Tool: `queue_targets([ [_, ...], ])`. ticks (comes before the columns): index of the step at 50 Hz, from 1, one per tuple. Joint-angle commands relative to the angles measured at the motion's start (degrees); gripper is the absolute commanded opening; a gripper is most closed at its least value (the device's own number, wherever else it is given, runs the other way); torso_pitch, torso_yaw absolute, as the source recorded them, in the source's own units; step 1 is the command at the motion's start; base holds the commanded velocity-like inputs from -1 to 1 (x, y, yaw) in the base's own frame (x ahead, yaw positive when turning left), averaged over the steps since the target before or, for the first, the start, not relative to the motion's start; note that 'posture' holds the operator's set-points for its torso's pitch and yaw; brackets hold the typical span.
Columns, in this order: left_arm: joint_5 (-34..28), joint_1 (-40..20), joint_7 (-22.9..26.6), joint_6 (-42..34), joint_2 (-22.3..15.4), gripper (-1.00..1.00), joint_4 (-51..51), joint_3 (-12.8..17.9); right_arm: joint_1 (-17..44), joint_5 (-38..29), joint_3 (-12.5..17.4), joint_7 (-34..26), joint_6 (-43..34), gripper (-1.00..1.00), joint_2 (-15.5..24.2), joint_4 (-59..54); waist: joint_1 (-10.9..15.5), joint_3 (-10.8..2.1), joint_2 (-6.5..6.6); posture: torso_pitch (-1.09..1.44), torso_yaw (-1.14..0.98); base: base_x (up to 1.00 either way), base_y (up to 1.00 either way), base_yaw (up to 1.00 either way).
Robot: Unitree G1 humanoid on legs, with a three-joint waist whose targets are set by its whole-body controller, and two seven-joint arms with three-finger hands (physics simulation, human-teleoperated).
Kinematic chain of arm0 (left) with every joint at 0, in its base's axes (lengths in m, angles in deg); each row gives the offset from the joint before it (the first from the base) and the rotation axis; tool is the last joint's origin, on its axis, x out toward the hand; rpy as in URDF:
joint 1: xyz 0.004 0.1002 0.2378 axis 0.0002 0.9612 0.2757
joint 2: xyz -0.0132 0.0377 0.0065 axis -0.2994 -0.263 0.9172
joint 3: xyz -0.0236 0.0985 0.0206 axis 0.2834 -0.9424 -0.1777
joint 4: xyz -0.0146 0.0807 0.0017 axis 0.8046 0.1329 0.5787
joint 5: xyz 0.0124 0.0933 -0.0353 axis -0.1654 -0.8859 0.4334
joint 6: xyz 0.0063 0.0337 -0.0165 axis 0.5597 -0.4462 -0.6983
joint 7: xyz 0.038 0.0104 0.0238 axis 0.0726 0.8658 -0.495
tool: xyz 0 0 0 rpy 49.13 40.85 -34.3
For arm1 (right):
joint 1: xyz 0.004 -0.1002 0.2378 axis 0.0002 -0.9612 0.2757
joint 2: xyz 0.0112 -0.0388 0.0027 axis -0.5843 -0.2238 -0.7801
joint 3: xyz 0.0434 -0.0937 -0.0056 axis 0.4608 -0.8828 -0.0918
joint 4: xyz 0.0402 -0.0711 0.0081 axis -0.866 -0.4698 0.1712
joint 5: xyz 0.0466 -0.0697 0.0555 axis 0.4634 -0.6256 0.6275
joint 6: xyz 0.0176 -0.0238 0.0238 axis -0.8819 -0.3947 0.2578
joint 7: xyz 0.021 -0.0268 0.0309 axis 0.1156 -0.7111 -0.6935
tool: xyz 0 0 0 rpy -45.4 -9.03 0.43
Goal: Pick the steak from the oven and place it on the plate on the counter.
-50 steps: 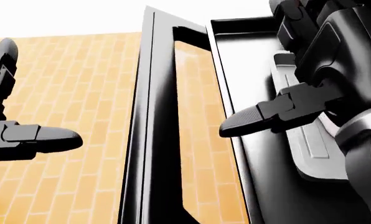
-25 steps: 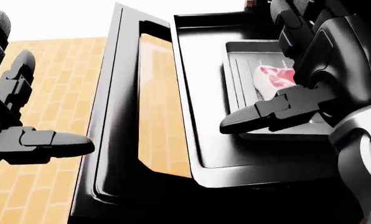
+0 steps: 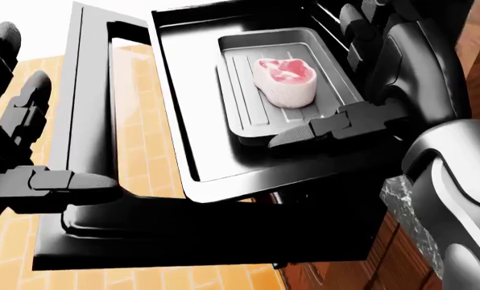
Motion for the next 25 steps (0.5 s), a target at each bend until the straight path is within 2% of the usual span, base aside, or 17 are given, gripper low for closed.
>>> queue_targets([
  [1,-0.6,-1.6,-0.5,2.6,-1.1,1.00,-2.3,2.0,2.6,-0.3,-0.7,-0.3,1.7,1.00,-0.2,2.0,0.1,-0.81,-0.50,0.00,0.00,0.73,0.00,0.00],
  [2,-0.6,-1.5,-0.5,2.6,-1.1,1.00,-2.3,2.0,2.8,-0.5,-0.8,-0.3,1.7,1.00,-0.4,1.9,-0.1,-1.17,0.04,0.00,0.00,0.73,0.00,0.00],
  [5,-0.7,-1.2,-0.3,3.1,-1.1,1.00,-2.0,2.0,2.9,-0.8,-0.9,-0.5,2.1,1.00,-0.8,1.6,-0.2,-0.63,1.92,0.00,0.00,0.73,0.00,0.00],
  [8,-0.6,-1.2,-0.2,3.2,-1.2,1.00,-1.9,2.2,3.1,-1.1,-1.1,-0.6,2.5,1.00,-1.1,1.1,-0.8,-0.81,3.54,0.00,0.00,0.73,0.00,0.00],
  [10,-0.4,-1.2,-0.4,2.8,-1.2,1.00,-2.3,2.4,3.2,-1.1,-1.0,-0.6,2.4,1.00,-1.2,1.1,-1.3,-1.34,5.66,0.00,0.00,0.72,0.00,0.00],
  [11,-0.4,-1.1,-0.3,2.9,-1.2,1.00,-2.3,2.4,3.3,-1.0,-0.8,-0.6,2.3,1.00,-1.2,1.2,-1.2,-2.17,7.80,0.00,0.00,0.73,0.00,0.00],
  [12,-0.5,-1.1,-0.3,3.1,-1.3,1.00,-2.1,2.3,3.3,-1.0,-0.7,-0.7,2.3,1.00,-1.2,1.3,-1.1,-0.84,7.44,0.00,0.00,0.73,0.00,0.00],
  [13,-0.5,-1.1,-0.4,3.1,-1.3,1.00,-2.1,2.2,3.3,-0.9,-0.6,-0.6,2.3,1.00,-1.2,1.3,-1.0,-0.66,5.34,0.00,0.00,0.72,0.00,0.00],
  [14,-0.5,-1.2,-0.4,3.1,-1.3,1.00,-2.0,2.2,3.4,-0.8,-0.4,-0.6,2.4,1.00,-1.2,1.3,-1.0,-1.85,5.35,0.00,0.00,0.73,0.00,0.00],
  [16,-0.5,-1.1,-0.4,3.1,-1.3,1.00,-2.0,2.3,3.4,-0.5,-0.2,-0.5,2.3,1.00,-1.0,1.4,-0.4,-3.13,4.69,0.00,0.00,0.73,0.00,0.00],
  [19,-0.5,-1.3,-0.4,3.0,-1.4,1.00,-2.0,2.3,3.6,-0.1,0.1,-0.3,2.2,1.00,-0.8,1.4,0.5,-3.53,3.85,0.00,0.00,0.73,0.00,0.00],
  [23,-0.1,-1.2,-0.5,2.8,-1.4,1.00,-2.3,2.6,3.5,0.5,0.4,0.0,1.6,1.00,-0.4,2.2,1.8,-3.85,1.39,0.00,0.00,0.64,0.00,0.00],
  [24,0.2,-1.6,-0.8,2.1,-1.5,1.00,-2.7,2.8,3.6,0.7,0.6,0.0,1.8,1.00,-0.3,2.0,1.5,-4.72,-0.52,0.00,0.00,0.00,0.00,0.00],
  [25,0.4,-1.8,-0.8,2.0,-1.7,1.00,-2.6,3.0,3.8,1.0,0.8,0.2,1.5,1.00,-0.2,2.3,1.4,-5.94,-3.63,0.00,0.00,0.00,0.00,0.00],
])
